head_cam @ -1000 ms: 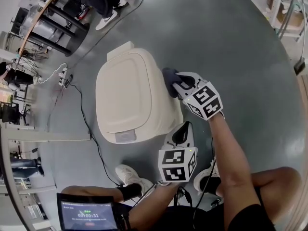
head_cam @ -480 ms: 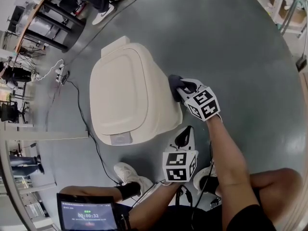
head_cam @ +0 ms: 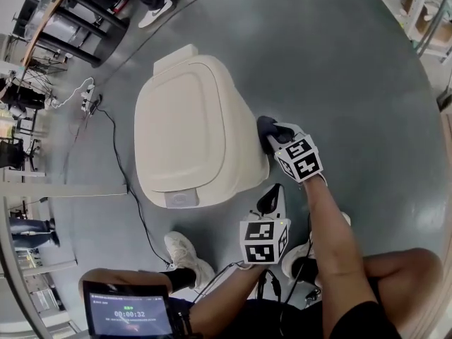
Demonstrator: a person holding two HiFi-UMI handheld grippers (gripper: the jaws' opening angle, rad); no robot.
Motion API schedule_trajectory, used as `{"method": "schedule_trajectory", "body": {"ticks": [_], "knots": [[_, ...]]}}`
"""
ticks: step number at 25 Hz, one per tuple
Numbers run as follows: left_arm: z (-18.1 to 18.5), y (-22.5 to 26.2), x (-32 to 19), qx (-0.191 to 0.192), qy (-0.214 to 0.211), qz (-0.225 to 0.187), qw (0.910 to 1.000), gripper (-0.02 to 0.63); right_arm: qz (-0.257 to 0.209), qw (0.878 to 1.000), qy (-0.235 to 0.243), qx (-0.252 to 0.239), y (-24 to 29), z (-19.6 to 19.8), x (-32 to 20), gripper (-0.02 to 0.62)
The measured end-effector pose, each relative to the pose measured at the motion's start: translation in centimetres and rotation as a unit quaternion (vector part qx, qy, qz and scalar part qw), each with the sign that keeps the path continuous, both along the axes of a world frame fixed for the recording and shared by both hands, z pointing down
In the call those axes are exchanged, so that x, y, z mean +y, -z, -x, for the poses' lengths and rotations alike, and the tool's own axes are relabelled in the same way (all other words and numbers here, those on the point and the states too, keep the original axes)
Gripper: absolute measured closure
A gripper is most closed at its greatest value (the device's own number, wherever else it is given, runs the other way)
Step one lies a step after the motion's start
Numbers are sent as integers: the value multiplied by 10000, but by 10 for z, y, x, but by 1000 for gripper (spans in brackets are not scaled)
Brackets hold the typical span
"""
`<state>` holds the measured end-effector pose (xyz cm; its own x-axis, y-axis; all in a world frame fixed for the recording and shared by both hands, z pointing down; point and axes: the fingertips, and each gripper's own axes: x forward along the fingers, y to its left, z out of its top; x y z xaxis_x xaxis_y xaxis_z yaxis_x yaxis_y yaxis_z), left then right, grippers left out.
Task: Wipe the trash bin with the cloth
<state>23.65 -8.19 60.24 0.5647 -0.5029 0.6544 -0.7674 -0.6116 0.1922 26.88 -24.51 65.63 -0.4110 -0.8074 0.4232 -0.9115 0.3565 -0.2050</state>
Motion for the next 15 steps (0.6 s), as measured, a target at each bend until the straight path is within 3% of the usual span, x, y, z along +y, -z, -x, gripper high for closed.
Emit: {"method": "schedule_trajectory", "body": {"ticks": [7,15], "knots": [[3,25,-6,283,254,-148,9992,609,-232,9985,52,499,24,-4,17,529],[1,87,5,567,76,-528,9970,609,-995,9916,-115,816,133,-38,42,529]]}}
